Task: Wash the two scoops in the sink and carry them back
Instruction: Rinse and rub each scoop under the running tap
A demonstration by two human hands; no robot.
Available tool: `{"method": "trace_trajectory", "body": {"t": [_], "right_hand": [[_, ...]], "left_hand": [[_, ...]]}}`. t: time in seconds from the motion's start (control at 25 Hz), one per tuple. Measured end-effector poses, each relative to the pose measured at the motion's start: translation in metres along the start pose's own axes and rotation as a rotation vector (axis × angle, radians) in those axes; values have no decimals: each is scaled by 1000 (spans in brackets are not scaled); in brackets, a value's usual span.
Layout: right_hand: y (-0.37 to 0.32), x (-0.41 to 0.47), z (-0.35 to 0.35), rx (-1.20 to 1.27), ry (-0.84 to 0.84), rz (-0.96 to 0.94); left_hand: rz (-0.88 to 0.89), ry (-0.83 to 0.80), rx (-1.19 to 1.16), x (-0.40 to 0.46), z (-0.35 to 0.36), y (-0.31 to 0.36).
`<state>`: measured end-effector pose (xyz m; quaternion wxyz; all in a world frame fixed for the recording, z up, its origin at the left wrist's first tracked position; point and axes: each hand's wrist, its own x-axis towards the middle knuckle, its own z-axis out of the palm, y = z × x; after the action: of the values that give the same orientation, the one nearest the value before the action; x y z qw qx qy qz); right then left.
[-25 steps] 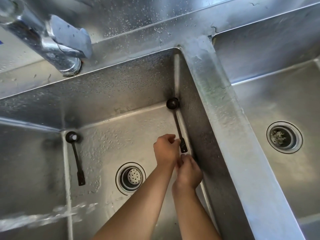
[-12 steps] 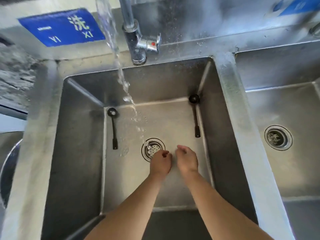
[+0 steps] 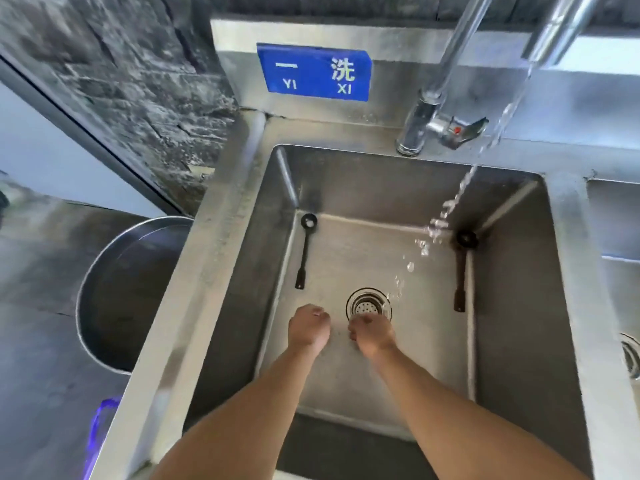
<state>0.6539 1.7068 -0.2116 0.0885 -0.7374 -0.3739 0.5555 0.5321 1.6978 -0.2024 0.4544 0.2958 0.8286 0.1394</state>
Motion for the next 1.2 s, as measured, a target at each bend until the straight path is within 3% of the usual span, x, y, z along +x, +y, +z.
{"method": "trace_trajectory", "body": {"t": [0.16,0.32,0.48,0.64,0.76,0.88,0.96,1.04,1.2], "right_hand": [[-22,28,45,64,-31,-1],[-59,65,71,210,96,22],[-87,110,90,169,193,-11],[-106,133,103,-13,190,-37],[-111,141,113,-109,188,-22],[-112,149,118,-82,196,7],[-112,152,121,-59,208,30],[-110,154,122,-6,206,54],[-101,153,122,121,188,110]], "left_hand": [[-20,54,-67,45,-14,-10],[-14,152,-169,95,-20,4],[-46,239,-202,136,-9,5],[91,300,-96,140,8,2],[102,345,-142,145,10,-4],[215,379,-157,147,13,-9],[99,377,-314,150,10,-5],[6,405,-276,155,16,-8],[102,396,-237,146,17,-14]]}}
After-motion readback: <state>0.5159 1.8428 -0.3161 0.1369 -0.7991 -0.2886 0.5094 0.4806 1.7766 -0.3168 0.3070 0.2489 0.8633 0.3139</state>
